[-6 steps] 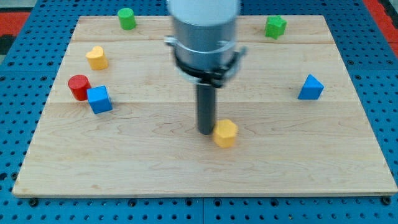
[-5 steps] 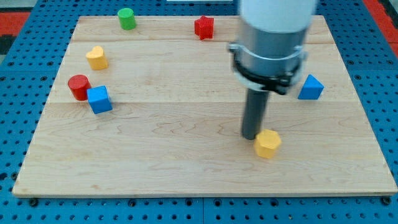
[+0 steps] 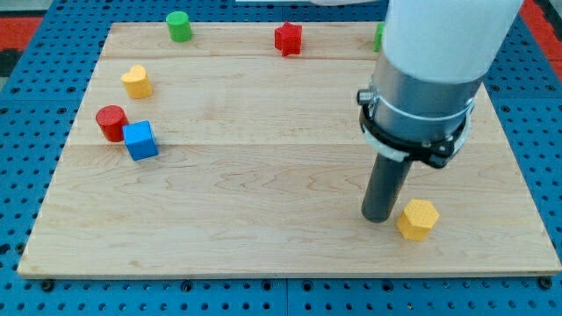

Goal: Point your arm at the yellow heart

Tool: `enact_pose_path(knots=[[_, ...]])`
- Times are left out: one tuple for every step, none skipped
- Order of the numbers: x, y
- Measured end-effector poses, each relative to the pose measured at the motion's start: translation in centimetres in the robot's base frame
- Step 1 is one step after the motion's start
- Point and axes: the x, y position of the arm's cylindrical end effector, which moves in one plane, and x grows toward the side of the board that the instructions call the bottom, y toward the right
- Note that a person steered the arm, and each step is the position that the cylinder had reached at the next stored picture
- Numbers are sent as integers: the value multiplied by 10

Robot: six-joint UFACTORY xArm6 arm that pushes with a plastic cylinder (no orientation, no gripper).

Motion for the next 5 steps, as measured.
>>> enact_pose_path(knots=[[-44, -75], [-131, -104], [-204, -155], [-246, -234], [-269, -291]])
